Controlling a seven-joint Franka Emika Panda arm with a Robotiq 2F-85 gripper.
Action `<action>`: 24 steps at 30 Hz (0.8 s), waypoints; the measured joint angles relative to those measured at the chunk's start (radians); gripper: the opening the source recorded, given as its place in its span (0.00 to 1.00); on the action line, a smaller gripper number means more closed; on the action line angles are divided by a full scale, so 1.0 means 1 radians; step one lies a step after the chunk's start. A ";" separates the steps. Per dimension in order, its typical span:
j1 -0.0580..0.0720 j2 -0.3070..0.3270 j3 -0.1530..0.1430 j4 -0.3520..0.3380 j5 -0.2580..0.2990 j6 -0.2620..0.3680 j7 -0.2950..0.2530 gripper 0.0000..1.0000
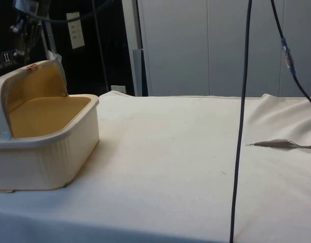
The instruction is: Open the lid, then close it.
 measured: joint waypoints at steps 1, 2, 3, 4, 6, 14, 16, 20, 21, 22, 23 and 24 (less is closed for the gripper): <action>0.000 0.000 0.000 0.000 0.000 0.000 0.000 0.00; 0.000 0.000 0.000 0.000 0.000 0.000 0.000 0.00; 0.000 0.000 0.000 0.000 0.000 -0.001 0.000 0.00; 0.000 0.000 0.000 0.000 0.000 -0.001 0.000 0.00; 0.000 0.001 0.000 0.000 0.000 -0.001 0.000 0.00; 0.000 0.003 -0.001 0.001 0.000 -0.001 0.000 0.00; 0.000 0.005 -0.001 0.001 0.000 -0.002 0.000 0.00; -0.001 0.009 -0.001 0.003 0.000 -0.010 0.000 0.00; -0.001 0.009 -0.001 0.004 0.000 -0.014 0.000 0.00; -0.001 0.009 -0.001 0.007 0.000 -0.019 0.000 0.00; -0.001 0.009 -0.001 0.007 0.000 -0.019 0.000 0.00; -0.001 0.009 -0.002 0.009 0.000 -0.024 0.000 0.00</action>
